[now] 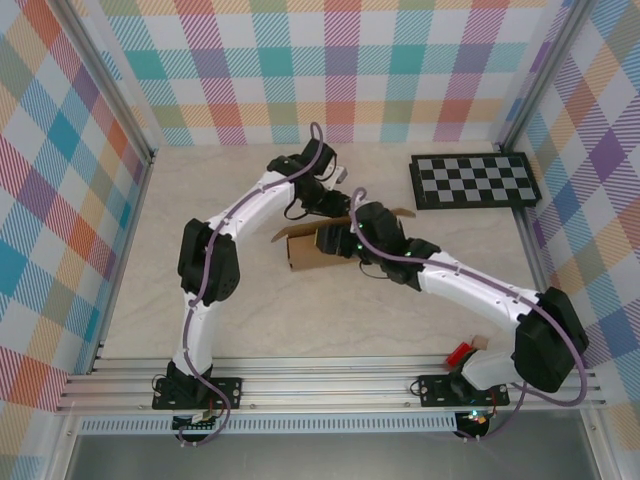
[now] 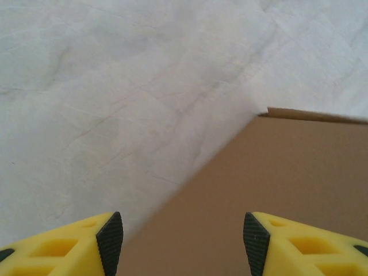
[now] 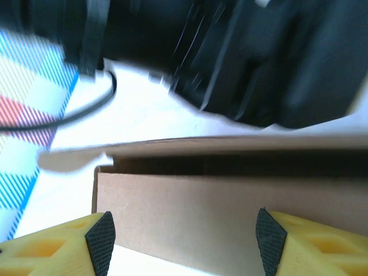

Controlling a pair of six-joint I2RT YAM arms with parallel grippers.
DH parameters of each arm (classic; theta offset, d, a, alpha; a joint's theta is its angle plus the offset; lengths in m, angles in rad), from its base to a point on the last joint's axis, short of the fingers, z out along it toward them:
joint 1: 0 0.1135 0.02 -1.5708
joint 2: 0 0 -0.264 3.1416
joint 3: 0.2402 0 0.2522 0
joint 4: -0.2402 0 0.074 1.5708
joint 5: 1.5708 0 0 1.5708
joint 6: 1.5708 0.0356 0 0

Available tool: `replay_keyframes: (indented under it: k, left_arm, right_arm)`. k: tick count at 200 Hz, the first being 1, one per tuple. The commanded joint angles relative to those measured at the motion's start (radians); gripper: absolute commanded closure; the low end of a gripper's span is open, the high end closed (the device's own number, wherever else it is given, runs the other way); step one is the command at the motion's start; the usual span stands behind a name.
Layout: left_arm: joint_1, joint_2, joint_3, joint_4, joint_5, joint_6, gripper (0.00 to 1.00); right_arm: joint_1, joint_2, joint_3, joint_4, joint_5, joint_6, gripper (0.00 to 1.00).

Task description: Fold the paper box

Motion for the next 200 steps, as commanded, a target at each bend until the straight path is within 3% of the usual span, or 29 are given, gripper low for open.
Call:
replay_keyframes:
  k: [1, 34, 65, 116, 160, 200]
  left_arm:
    - [-0.029, 0.023, 0.055, -0.089, 0.023, 0.065, 0.39]
    - [-0.007, 0.043, 0.058, -0.097, 0.033, 0.08, 0.39]
    - [0.002, 0.051, 0.057, -0.097, 0.038, 0.076, 0.39]
    - [0.002, 0.01, -0.038, -0.047, 0.023, 0.063, 0.41]
    - [0.002, -0.077, -0.228, 0.074, 0.018, 0.013, 0.43]
    - [-0.003, -0.171, -0.384, 0.18, 0.003, -0.029, 0.45]
  right_arm:
    - [0.019, 0.006, 0.002, -0.035, 0.041, -0.105, 0.31]
    - [0.015, 0.002, 0.046, -0.133, 0.085, -0.228, 0.3]
    - [-0.001, 0.002, 0.063, -0.154, 0.077, -0.25, 0.3]
    - [0.015, -0.106, 0.076, -0.358, -0.034, -0.091, 0.3]
    - [0.017, -0.259, 0.076, -0.595, -0.09, -0.071, 0.3]
    - [0.001, -0.29, 0.095, -0.728, 0.062, -0.152, 0.23]
